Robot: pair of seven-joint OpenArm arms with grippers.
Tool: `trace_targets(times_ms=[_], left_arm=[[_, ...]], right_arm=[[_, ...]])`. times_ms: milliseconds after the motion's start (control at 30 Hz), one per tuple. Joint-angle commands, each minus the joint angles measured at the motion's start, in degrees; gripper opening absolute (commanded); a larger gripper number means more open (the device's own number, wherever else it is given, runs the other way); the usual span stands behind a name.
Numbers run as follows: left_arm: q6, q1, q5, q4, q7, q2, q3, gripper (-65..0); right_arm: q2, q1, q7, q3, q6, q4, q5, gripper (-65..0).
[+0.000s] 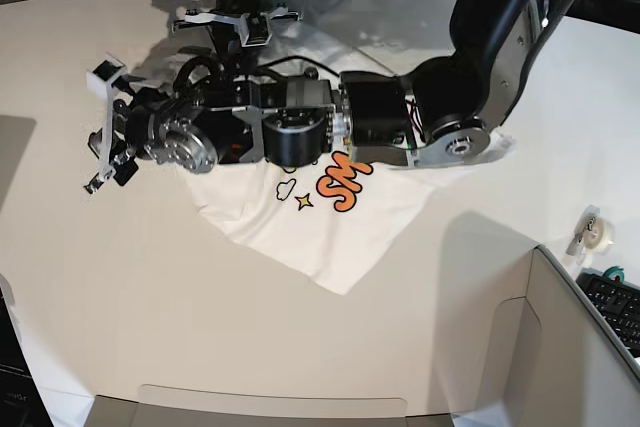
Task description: Layout the t-shirt on the table in an organized manner, then fold the t-shirt properly
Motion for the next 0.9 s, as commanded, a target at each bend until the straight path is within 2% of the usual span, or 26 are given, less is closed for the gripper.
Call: trace_targets(times_ms=[0, 133, 200, 233, 500, 867], left_arm=[[-0.3, -1.9, -2.3, 0.5, -0.7, 0.7, -0.5, -39.8], [-1.1, -4.5, -8.3, 0.2, 1.5, 0.7, -0.5, -39.7], [-4.6, -4.8, -9.7, 0.1, 2.5, 0.7, -0.5, -39.7], [-5.2, -4.8, -10.1, 0.1, 3.1, 0.7, -0.5, -39.7], [-5.2, -1.0, -10.1, -2.2, 3.3, 0.7, -0.5, -39.9], [-5.2, -0.1, -10.1, -7.9, -1.1, 0.7, -0.5, -40.0]], right_arm=[[0.4, -3.7, -54.0, -1.5, 9.3, -3.8, 15.5, -65.0], [1.1, -3.9, -53.9, -1.5, 9.3, -3.8, 15.5, -65.0], [1.2, -4.1, -53.9, -1.5, 9.3, -3.8, 15.5, -65.0], [1.2, -4.1, -53.9, -1.5, 9.3, -3.8, 15.5, -65.0], [1.2, -4.1, -53.9, -1.5, 9.3, -3.8, 15.5, -65.0], [1.2, -4.8, -53.7, -1.4, 9.3, -3.8, 15.5, -65.0]])
